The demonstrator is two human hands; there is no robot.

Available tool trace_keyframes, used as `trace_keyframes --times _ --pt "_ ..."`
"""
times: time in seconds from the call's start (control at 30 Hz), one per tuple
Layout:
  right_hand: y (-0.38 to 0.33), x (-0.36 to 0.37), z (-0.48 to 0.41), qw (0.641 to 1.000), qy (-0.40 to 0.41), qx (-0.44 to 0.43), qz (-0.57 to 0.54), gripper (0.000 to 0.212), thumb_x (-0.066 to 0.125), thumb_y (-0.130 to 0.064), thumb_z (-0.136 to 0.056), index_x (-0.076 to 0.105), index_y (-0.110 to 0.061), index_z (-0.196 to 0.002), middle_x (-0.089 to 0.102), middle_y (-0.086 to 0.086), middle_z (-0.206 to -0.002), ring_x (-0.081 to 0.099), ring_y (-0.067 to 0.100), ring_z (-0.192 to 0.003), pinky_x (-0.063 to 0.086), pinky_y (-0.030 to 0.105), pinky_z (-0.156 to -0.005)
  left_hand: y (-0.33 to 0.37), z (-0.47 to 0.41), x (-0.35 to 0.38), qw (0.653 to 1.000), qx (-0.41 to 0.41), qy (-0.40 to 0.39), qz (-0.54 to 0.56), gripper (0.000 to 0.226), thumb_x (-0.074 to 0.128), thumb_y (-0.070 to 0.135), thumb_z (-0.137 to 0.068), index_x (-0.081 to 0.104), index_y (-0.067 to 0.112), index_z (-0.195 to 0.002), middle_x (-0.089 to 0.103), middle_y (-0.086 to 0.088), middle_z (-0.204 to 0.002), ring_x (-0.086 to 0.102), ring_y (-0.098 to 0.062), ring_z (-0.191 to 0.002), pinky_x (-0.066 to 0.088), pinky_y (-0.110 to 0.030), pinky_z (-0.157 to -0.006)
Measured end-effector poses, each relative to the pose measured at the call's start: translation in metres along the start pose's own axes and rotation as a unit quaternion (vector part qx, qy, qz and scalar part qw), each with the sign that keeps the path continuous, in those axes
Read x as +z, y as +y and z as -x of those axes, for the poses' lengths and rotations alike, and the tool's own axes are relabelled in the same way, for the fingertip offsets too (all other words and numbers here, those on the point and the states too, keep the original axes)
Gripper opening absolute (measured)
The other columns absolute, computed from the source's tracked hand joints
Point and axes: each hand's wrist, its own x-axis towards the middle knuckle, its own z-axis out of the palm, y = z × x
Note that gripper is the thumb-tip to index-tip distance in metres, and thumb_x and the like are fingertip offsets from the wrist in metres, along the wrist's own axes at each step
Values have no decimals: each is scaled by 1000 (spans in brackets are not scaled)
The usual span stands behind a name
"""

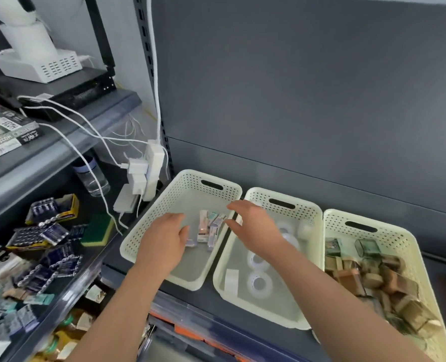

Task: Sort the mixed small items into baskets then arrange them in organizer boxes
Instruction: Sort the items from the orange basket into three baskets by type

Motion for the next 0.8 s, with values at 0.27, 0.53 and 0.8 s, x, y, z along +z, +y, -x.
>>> trace_keyframes --times 0.27,0.53,0.8 --pt "69 -73 109 990 94 79 69 38 49 -32 -95 52 -17 -131 53 -2 -135 49 19 -122 44 31 -94 140 21 16 977 207 41 24 18 66 21 -84 69 11 -99 69 -5 -93 62 -30 -85 53 -39 -69" --pt "191 -144 248 961 177 194 86 37 54 -33 -93 58 -16 -126 59 -2 -128 54 19 -118 46 32 -94 320 76 82 934 337 -17 116 25 54 30 -92 66 19 -112 65 6 -109 57 -17 -105 45 -30 -89" --pt "326 -198 346 947 155 273 66 18 51 -35 -93 63 -23 -99 67 -2 -101 57 12 -80 39 18 -61 455 100 160 919 352 -123 125 34 54 38 -92 59 27 -124 60 10 -118 52 -11 -111 43 -27 -93"
